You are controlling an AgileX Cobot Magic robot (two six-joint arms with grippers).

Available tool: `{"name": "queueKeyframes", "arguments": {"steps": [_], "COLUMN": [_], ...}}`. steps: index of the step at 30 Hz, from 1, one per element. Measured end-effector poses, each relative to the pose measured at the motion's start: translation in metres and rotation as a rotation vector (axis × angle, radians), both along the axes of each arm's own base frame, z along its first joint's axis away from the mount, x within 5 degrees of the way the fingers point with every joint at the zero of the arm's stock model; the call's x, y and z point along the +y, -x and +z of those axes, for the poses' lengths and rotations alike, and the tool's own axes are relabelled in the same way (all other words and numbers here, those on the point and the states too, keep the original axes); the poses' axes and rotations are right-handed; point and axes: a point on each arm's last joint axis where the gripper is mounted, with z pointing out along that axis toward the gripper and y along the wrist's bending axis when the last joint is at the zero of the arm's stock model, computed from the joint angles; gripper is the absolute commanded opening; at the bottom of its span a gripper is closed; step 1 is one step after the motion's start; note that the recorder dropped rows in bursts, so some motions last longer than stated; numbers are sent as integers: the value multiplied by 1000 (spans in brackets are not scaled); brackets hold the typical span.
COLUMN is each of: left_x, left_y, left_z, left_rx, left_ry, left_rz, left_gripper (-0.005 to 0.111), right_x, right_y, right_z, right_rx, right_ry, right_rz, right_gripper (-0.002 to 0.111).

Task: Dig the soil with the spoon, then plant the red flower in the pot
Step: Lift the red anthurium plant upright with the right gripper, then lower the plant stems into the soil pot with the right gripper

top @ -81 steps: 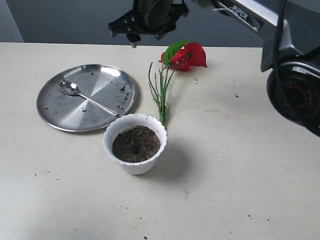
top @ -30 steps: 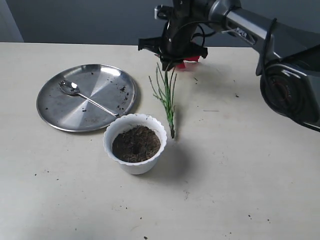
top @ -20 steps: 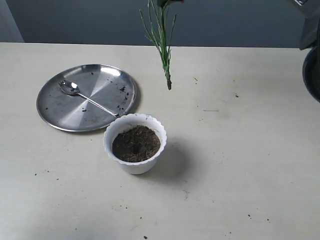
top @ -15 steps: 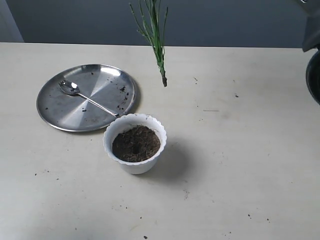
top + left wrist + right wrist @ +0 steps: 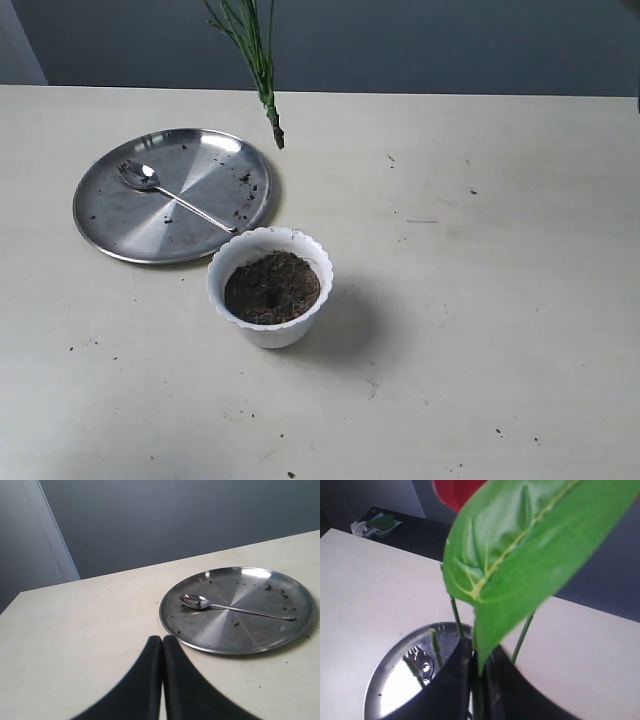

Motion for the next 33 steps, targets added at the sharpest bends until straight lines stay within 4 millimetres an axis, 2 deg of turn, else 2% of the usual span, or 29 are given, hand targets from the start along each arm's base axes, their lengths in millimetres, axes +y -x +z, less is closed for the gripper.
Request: {"name": "queueKeyframes", "arguments": {"steps": [3, 7, 12, 15, 21, 28, 33], "left_x": [0, 0, 0, 0, 0, 0, 0], "left_y": [0, 0, 0, 0, 0, 0, 0], "left_z": [0, 0, 0, 0, 0, 0, 0], "left_rx": [0, 0, 0, 0, 0, 0, 0], "left_ry": [0, 0, 0, 0, 0, 0, 0], "left_rz": [0, 0, 0, 0, 0, 0, 0], "left_gripper": [0, 0, 0, 0, 0, 0, 0], "right_x": [8, 18, 11, -4, -41, -81, -95], "right_y": [4, 12, 28, 44, 85, 122, 135], "right_z": [-6, -26, -46, -50, -58, -101, -99], "right_rx": [-18, -24, -56, -92, -251, -242, -291], "right_ry": [-1, 21, -12, -67, -286, -361, -408], "right_rz": [23, 61, 111, 137, 223, 242, 255], "right_gripper": [0, 0, 0, 0, 0, 0, 0]}}
